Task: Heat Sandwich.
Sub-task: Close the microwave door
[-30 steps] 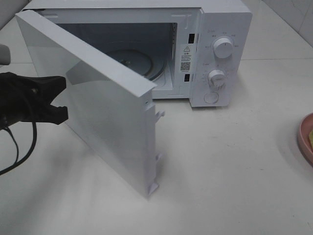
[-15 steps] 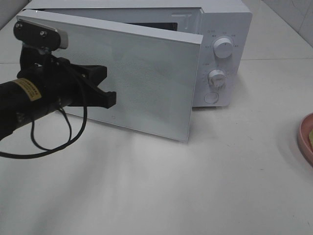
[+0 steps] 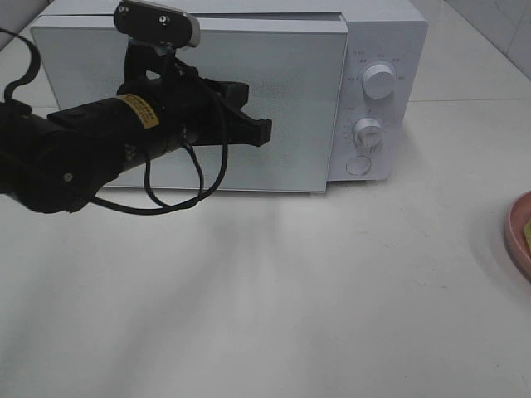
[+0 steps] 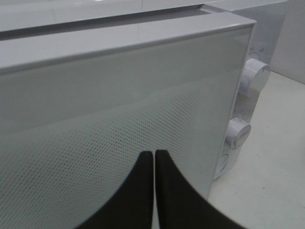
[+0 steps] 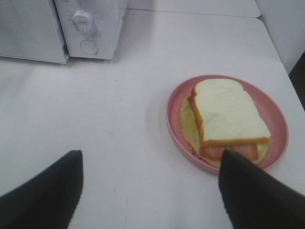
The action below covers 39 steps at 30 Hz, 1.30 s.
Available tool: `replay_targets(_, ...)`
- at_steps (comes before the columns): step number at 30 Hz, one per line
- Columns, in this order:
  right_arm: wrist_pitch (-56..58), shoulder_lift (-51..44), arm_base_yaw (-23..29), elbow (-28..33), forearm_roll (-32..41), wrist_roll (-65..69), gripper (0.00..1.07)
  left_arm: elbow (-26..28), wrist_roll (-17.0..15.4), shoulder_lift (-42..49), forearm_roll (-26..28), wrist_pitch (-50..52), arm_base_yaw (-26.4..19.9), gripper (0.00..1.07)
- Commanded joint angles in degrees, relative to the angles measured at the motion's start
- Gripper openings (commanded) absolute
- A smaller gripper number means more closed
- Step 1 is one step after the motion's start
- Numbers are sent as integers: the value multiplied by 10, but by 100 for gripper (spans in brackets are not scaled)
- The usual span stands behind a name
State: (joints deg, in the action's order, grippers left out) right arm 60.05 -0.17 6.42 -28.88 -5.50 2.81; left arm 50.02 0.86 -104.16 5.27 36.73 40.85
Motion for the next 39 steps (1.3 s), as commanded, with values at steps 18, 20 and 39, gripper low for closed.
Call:
replay_targets(18,-5,-14,-5,0,0,-2,76,147,-1,-88,17,-49,6,0)
replay_targets(20,-5,-14,-5,0,0,-2,76,162,-1,-98,17,-54,6,0)
replay_targets(39,-5,-14,-5,0,0,-2,76,254,1,-145,49,-84,-15,0)
